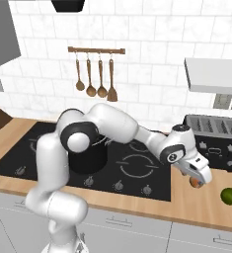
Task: Put the onion and lime in the pot. Retrieve the spatula and lightly stir the vegetables in the pot.
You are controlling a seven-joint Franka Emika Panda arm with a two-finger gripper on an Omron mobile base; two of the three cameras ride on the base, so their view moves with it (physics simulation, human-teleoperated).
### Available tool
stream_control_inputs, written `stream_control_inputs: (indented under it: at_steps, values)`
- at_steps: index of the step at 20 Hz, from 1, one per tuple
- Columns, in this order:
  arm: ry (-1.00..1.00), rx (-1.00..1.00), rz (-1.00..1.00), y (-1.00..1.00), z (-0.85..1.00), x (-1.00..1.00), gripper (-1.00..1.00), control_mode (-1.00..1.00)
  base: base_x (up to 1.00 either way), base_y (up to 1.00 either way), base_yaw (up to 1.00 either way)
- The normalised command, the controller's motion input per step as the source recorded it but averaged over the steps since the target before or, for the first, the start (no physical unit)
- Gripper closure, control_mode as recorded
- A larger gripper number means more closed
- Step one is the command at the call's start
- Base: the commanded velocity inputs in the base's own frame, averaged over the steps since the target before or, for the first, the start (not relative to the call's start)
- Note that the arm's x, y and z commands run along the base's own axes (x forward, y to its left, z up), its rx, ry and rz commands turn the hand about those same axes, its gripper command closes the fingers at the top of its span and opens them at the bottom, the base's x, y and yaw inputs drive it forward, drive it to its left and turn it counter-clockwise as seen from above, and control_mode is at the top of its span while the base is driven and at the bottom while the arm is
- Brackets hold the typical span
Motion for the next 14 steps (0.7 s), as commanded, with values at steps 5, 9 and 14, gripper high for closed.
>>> stream_control_inputs:
  at_steps: [5,9,14]
  values:
    - [0.00,0.00,0.00,-0.08,-0.26,0.27,-1.00,-1.00,0.00,0.00,0.00]
    - [0.00,0.00,0.00,-0.06,-0.27,0.24,-1.00,-1.00,0.00,0.00,0.00]
    - [0.00,0.00,0.00,-0.02,-0.27,0.06,-1.00,-1.00,0.00,0.00,0.00]
